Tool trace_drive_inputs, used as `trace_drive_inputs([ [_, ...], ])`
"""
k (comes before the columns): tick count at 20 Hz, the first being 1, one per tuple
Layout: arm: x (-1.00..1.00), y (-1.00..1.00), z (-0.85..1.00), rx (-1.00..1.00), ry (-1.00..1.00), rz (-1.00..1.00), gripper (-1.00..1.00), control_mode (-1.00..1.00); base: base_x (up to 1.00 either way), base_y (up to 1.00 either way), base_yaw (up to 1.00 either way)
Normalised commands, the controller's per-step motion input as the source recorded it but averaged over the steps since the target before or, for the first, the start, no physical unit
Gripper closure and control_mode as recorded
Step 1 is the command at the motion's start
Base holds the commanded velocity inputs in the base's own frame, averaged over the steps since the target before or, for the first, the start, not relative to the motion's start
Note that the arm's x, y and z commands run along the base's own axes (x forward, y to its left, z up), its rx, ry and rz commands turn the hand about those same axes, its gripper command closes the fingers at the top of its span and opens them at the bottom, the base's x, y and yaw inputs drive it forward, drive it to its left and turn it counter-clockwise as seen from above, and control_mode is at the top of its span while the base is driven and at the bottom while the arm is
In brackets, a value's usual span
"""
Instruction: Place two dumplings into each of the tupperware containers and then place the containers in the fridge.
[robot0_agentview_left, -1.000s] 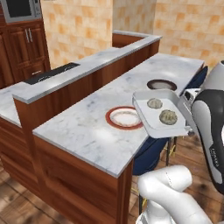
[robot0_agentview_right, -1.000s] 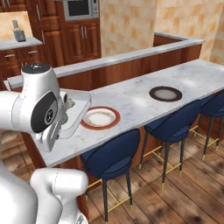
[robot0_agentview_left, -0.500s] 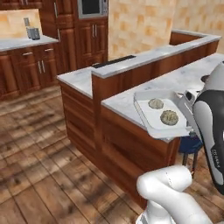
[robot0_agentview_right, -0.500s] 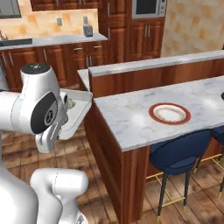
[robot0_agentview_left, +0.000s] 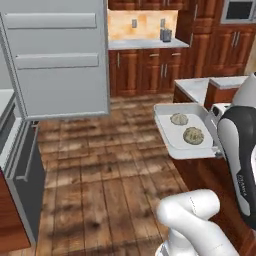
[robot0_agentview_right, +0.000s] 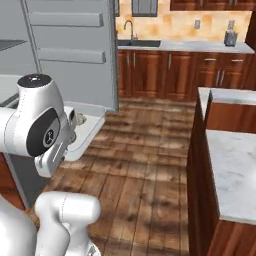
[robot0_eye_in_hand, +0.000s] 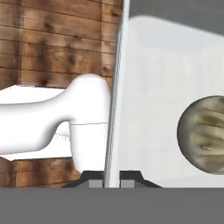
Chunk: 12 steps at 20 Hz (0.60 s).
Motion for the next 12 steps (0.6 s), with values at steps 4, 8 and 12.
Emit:
trace_drive_inputs([
  [4,0.00,0.00,0.00,0.00,0.00,0.00,1.00,1.00,0.85,-0.09,0.71],
  [8,0.00,0.00,0.00,0.00,0.00,0.00,1.00,1.00,0.67,-0.27,0.64],
  [12,0.00,0.00,0.00,0.00,0.00,0.00,1.00,1.00,0.26,-0.46,0.58],
])
